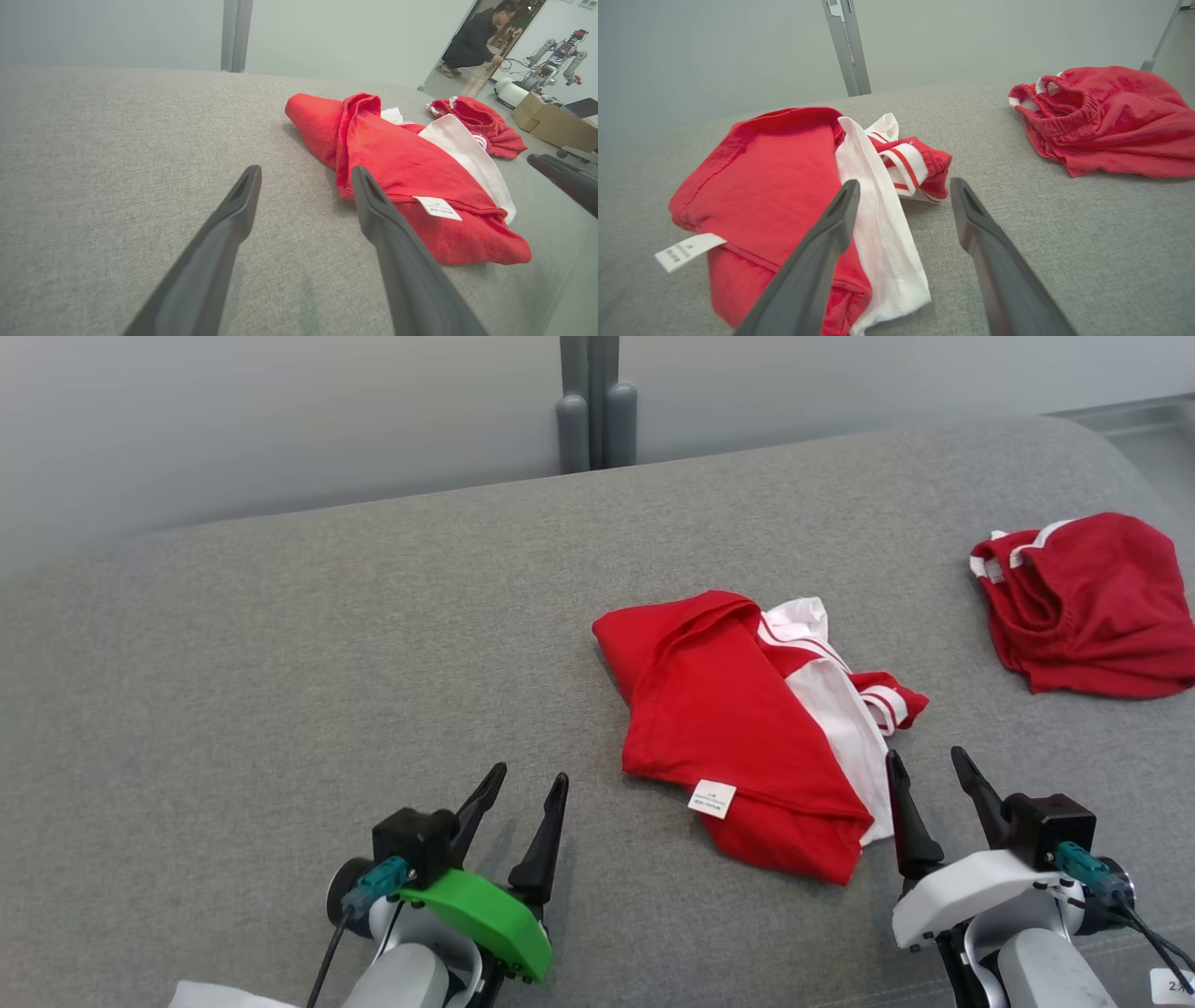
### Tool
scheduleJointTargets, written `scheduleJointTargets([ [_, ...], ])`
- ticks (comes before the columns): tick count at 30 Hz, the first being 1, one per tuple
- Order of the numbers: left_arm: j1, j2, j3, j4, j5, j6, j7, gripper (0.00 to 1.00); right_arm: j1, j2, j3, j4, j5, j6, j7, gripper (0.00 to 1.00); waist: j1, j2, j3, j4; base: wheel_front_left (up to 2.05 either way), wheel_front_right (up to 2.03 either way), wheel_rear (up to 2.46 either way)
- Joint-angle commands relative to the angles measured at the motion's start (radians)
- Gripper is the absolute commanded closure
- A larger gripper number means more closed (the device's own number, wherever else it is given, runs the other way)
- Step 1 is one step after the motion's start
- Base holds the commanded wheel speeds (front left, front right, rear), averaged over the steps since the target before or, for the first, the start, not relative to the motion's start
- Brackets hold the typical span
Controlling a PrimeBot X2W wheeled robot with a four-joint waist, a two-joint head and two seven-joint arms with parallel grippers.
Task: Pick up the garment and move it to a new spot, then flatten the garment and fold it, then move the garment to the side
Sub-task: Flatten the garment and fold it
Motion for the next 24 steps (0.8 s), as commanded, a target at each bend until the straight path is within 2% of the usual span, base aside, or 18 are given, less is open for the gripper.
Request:
scheduleJointTargets([
  [1, -0.029, 0.004, -0.007, 0.006, -0.008, -0.003, 0.000, 0.00, -0.009, 0.002, 0.004, -0.006, -0.005, 0.000, -0.003, 0.00, 0.0000, 0.0000, 0.028, -0.047, 0.00, 0.00, 0.00],
  [8, -0.180, 0.004, -0.075, 0.132, -0.093, -0.003, 0.000, 0.00, -0.031, 0.005, 0.021, -0.026, 0.006, 0.000, -0.003, 0.00, 0.0000, 0.0000, 0.082, -0.143, 0.00, 0.00, 0.00],
  [12, -0.287, 0.005, -0.146, 0.218, -0.124, -0.004, 0.001, 0.00, -0.043, 0.007, 0.020, -0.035, 0.007, 0.000, -0.003, 0.00, 0.0000, 0.0000, 0.115, -0.181, 0.00, 0.00, 0.00],
  [15, -0.379, 0.005, -0.171, 0.282, -0.097, 0.000, 0.001, 0.00, -0.050, 0.008, 0.023, -0.039, 0.013, 0.000, -0.003, 0.00, 0.0000, 0.0000, 0.139, -0.204, 0.00, 0.00, 0.00],
  [17, -0.422, 0.004, -0.174, 0.319, -0.075, 0.019, 0.001, 0.00, -0.059, 0.009, 0.029, -0.042, 0.015, 0.000, -0.003, 0.00, 0.0000, 0.0000, 0.154, -0.219, 0.00, 0.00, 0.00],
  [24, -0.501, 0.005, -0.185, 0.423, -0.058, 0.037, 0.000, 0.00, -0.082, 0.010, 0.041, -0.048, 0.038, 0.000, -0.003, 0.00, 0.0000, 0.0000, 0.190, -0.257, 0.00, 0.00, 0.00],
])
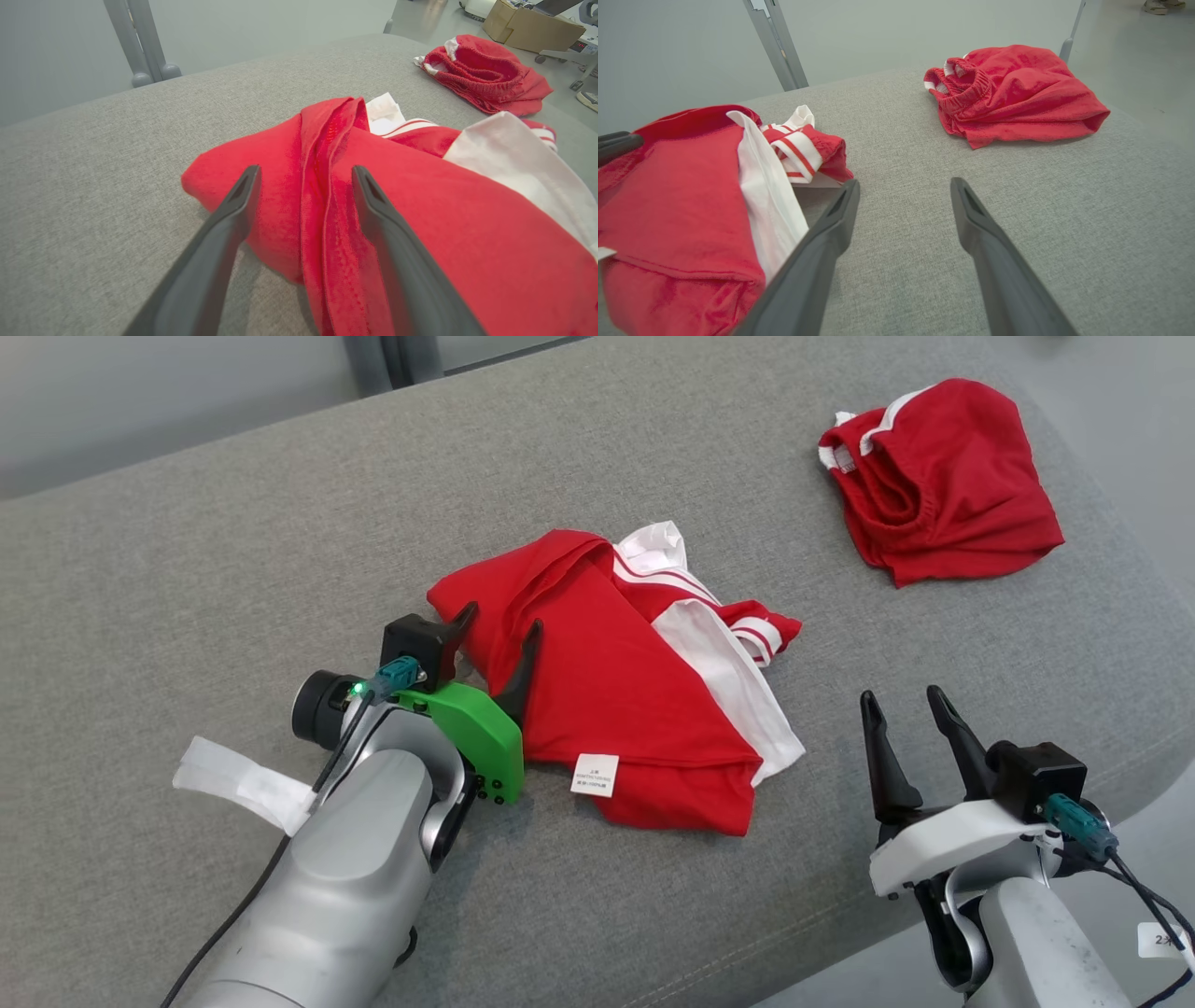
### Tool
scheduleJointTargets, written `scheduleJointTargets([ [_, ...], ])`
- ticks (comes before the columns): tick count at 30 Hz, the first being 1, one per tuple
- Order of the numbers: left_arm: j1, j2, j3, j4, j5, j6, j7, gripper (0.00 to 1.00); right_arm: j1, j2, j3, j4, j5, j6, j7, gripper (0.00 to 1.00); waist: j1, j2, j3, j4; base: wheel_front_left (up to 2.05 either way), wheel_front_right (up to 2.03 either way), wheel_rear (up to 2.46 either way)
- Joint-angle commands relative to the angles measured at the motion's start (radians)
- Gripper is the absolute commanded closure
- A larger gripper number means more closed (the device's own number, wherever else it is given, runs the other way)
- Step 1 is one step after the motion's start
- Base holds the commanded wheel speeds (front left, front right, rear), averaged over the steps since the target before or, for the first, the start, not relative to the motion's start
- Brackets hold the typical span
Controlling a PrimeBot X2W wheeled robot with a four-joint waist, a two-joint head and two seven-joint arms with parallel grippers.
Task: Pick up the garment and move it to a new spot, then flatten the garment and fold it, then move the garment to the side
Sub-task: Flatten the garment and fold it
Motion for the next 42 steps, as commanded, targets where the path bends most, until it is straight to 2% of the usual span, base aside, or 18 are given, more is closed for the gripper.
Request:
scheduleJointTargets([
  [1, -0.022, 0.005, -0.003, 0.016, 0.006, 0.008, 0.001, 0.00, -0.013, -0.001, 0.001, -0.007, 0.013, 0.000, -0.003, 0.00, -0.0001, -0.0001, 0.034, -0.033, 0.00, 0.00, 0.00],
  [4, -0.037, 0.006, -0.012, 0.062, -0.002, 0.011, 0.000, 0.00, -0.013, 0.000, 0.000, -0.010, 0.022, 0.000, -0.003, 0.00, -0.0001, -0.0001, 0.042, -0.038, 0.00, 0.00, 0.00],
  [8, -0.043, 0.005, -0.027, 0.057, -0.020, -0.002, 0.001, 0.00, -0.012, 0.000, -0.006, -0.013, 0.028, 0.000, -0.003, 0.00, -0.0001, -0.0001, 0.047, -0.035, 0.00, 0.00, 0.00],
  [9, -0.040, 0.005, -0.030, 0.051, -0.023, -0.002, 0.000, 0.08, -0.011, 0.000, -0.007, -0.012, 0.030, 0.000, -0.003, 0.00, -0.0001, -0.0001, 0.048, -0.032, 0.00, 0.00, 0.00],
  [10, -0.035, 0.005, -0.031, 0.043, -0.032, -0.003, 0.000, 0.33, -0.012, 0.000, -0.006, -0.011, 0.032, 0.000, -0.003, 0.00, -0.0001, -0.0001, 0.048, -0.029, 0.00, 0.00, 0.00],
  [11, -0.034, 0.006, -0.028, 0.028, -0.032, -0.006, 0.000, 0.79, -0.012, 0.000, -0.005, -0.012, 0.034, 0.000, -0.003, 0.00, -0.0001, -0.0001, 0.049, -0.025, 0.00, 0.00, 0.00],
  [12, -0.034, 0.005, -0.026, 0.010, -0.026, -0.007, 0.000, 1.00, -0.013, 0.000, -0.005, -0.013, 0.036, 0.000, -0.003, 0.00, -0.0001, -0.0001, 0.049, -0.021, 0.00, 0.00, 0.00],
  [18, -0.029, 0.026, 0.057, -0.118, 0.035, 0.012, 0.000, 1.00, -0.010, 0.000, -0.008, -0.016, 0.041, 0.000, -0.003, 0.00, -0.0001, -0.0001, 0.051, 0.011, 0.00, 0.00, 0.00],
  [22, -0.030, 0.060, 0.118, -0.128, 0.068, 0.021, 0.000, 1.00, -0.009, -0.001, -0.011, -0.011, 0.042, 0.000, -0.003, 0.00, -0.0001, -0.0001, 0.052, 0.027, 0.00, 0.00, 0.00],
  [25, -0.039, 0.069, 0.130, -0.119, 0.089, 0.008, 0.000, 1.00, -0.010, 0.000, -0.011, -0.006, 0.043, 0.000, -0.003, 0.00, -0.0001, -0.0001, 0.054, 0.037, 0.00, 0.00, 0.00],
  [32, 0.001, 0.030, 0.112, -0.132, 0.120, -0.018, 0.000, 1.00, -0.016, -0.001, -0.004, 0.009, 0.043, 0.000, -0.003, 0.00, -0.0001, -0.0001, 0.052, 0.049, 0.00, 0.00, 0.00],
  [33, 0.009, 0.024, 0.106, -0.124, 0.115, -0.020, 0.000, 0.55, -0.018, 0.000, -0.003, 0.011, 0.044, 0.000, -0.003, 0.00, -0.0001, -0.0001, 0.050, 0.048, 0.00, 0.00, 0.00],
  [34, 0.013, 0.020, 0.099, -0.119, 0.108, -0.022, 0.000, 0.00, -0.020, 0.000, -0.002, 0.012, 0.043, 0.000, -0.003, 0.00, -0.0001, -0.0001, 0.049, 0.046, 0.00, 0.00, 0.00],
  [42, 0.007, 0.005, 0.031, -0.055, 0.068, -0.033, 0.000, 0.00, -0.020, 0.000, 0.010, 0.022, 0.048, 0.000, -0.003, 0.00, -0.0001, -0.0001, 0.050, 0.019, 0.00, 0.00, 0.00],
])
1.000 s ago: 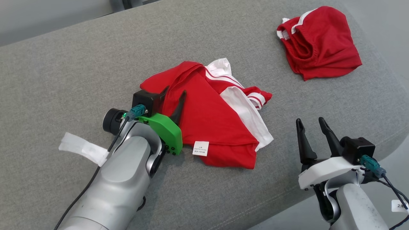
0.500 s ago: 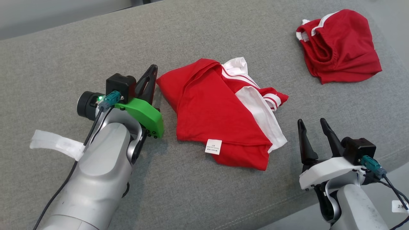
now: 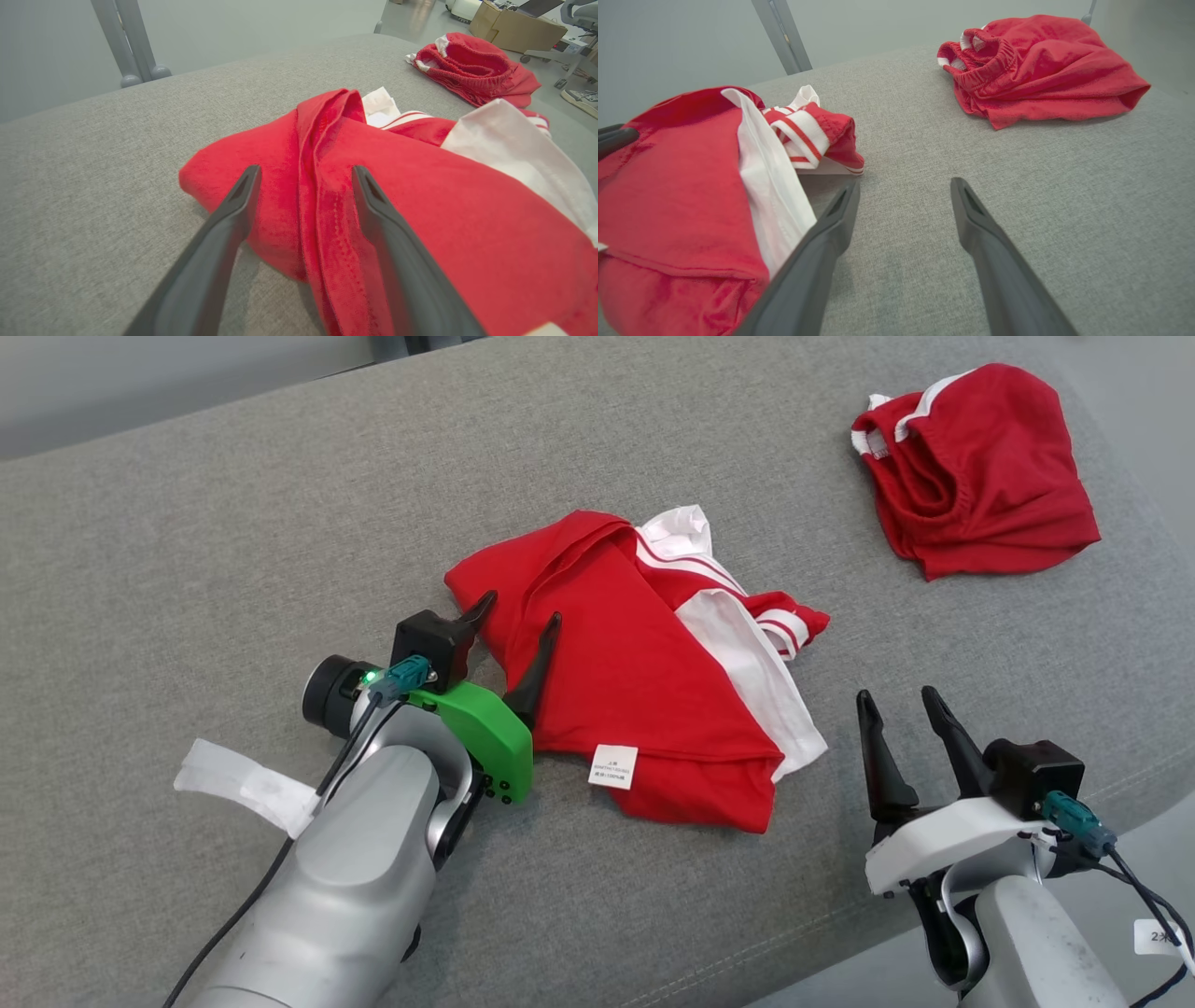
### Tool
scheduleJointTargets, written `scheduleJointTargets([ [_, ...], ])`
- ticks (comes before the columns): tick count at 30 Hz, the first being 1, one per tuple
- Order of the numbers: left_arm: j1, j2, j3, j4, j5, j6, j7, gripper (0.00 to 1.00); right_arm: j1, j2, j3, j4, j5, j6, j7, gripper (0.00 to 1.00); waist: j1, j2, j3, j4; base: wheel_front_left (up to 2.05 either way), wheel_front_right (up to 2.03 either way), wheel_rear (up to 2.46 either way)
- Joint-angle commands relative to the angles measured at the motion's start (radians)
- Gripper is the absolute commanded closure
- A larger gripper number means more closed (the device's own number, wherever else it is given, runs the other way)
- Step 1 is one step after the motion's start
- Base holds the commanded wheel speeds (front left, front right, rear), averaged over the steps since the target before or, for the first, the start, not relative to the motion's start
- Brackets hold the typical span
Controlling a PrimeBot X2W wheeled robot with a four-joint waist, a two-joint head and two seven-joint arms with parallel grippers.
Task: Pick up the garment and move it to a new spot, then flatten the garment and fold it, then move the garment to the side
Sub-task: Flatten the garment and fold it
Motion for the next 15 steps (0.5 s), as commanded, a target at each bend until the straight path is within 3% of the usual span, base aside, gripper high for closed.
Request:
scheduleJointTargets([
  [1, -0.012, 0.002, -0.010, 0.007, -0.020, -0.005, 0.000, 0.00, -0.007, -0.001, 0.005, 0.004, 0.006, 0.000, -0.003, 0.00, 0.0000, -0.0001, 0.003, -0.013, 0.00, 0.00, 0.00],
  [7, -0.030, 0.002, -0.038, 0.027, -0.042, -0.003, 0.000, 0.00, -0.012, -0.001, 0.012, 0.008, 0.015, 0.000, -0.003, 0.00, 0.0000, -0.0001, 0.008, -0.039, 0.00, 0.00, 0.00],
  [8, -0.035, 0.002, -0.044, 0.029, -0.043, -0.003, 0.000, 0.04, -0.011, -0.001, 0.011, 0.009, 0.016, 0.000, -0.003, 0.00, 0.0000, -0.0001, 0.008, -0.042, 0.00, 0.00, 0.00],
  [9, -0.041, 0.002, -0.051, 0.029, -0.039, -0.003, 0.000, 0.57, -0.010, -0.001, 0.012, 0.008, 0.017, 0.000, -0.003, 0.00, 0.0000, -0.0001, 0.008, -0.046, 0.00, 0.00, 0.00],
  [10, -0.044, 0.002, -0.056, 0.030, -0.039, -0.003, 0.000, 0.89, -0.010, -0.001, 0.012, 0.008, 0.019, 0.000, -0.003, 0.00, 0.0000, -0.0001, 0.009, -0.049, 0.00, 0.00, 0.00],
  [11, -0.043, 0.002, -0.061, 0.035, -0.040, -0.003, 0.000, 1.00, -0.010, -0.001, 0.012, 0.008, 0.019, 0.000, -0.003, 0.00, 0.0000, -0.0001, 0.009, -0.052, 0.00, 0.00, 0.00],
  [15, -0.053, 0.003, -0.056, 0.040, -0.046, 0.015, 0.000, 1.00, -0.008, -0.001, 0.008, 0.009, 0.021, 0.000, -0.003, 0.00, 0.0000, -0.0001, 0.005, -0.053, 0.00, 0.00, 0.00],
])
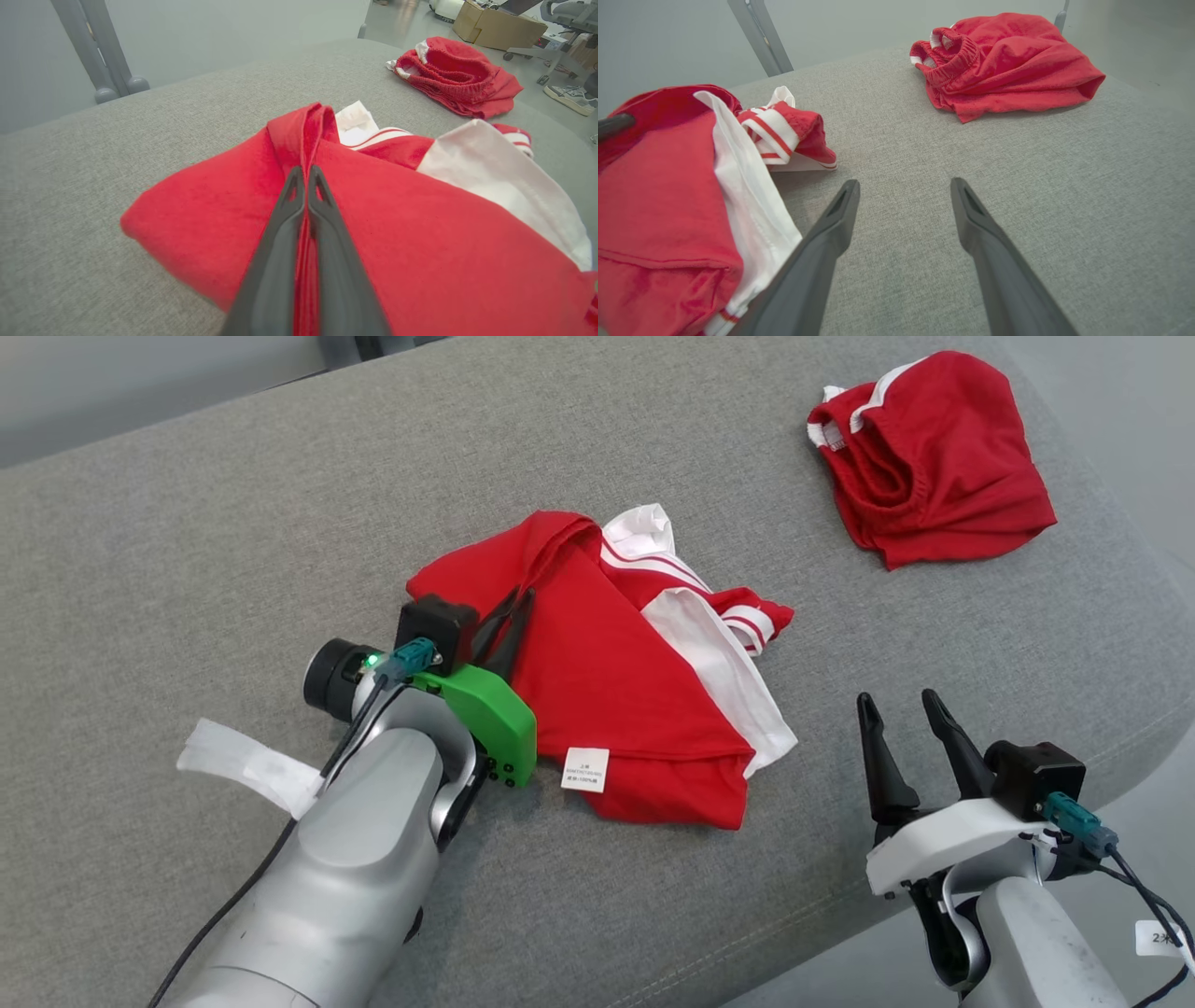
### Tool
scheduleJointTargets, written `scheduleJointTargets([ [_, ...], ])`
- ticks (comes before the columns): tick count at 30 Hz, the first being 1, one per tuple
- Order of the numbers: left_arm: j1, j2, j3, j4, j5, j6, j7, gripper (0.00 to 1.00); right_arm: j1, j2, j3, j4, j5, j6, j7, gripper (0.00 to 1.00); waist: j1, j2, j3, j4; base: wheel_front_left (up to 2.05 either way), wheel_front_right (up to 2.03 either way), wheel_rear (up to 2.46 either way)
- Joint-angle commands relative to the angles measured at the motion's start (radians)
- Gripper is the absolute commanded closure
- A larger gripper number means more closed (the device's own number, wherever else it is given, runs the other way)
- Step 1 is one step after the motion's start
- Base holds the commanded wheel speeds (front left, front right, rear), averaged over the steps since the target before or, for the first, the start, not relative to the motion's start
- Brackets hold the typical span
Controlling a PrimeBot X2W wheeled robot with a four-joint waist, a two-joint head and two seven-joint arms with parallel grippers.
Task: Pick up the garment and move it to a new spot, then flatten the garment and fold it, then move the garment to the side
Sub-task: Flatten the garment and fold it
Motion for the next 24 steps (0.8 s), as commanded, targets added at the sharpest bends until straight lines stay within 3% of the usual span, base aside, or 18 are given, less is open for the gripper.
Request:
scheduleJointTargets([
  [1, -0.021, 0.004, 0.010, -0.013, 0.003, 0.010, 0.000, 1.00, -0.004, -0.001, -0.004, -0.002, 0.004, 0.000, -0.003, 0.00, -0.0001, -0.0001, -0.003, 0.005, 0.00, 0.00, 0.00],
  [4, -0.015, 0.016, 0.060, -0.057, 0.023, 0.035, 0.000, 1.00, 0.005, -0.001, -0.013, -0.006, -0.002, 0.000, -0.003, 0.00, -0.0001, -0.0001, -0.010, 0.023, 0.00, 0.00, 0.00],
  [10, -0.006, 0.107, 0.208, -0.120, 0.064, 0.106, 0.000, 1.00, 0.008, -0.001, -0.017, -0.004, -0.006, 0.000, -0.003, 0.00, -0.0001, -0.0001, -0.017, 0.080, 0.00, 0.00, 0.00],
  [24, 0.015, 0.345, 0.433, 0.077, 0.044, 0.259, 0.000, 1.00, 0.006, -0.001, -0.042, -0.022, -0.022, 0.000, -0.003, 0.00, -0.0001, -0.0001, 0.033, 0.122, 0.00, 0.00, 0.00],
])
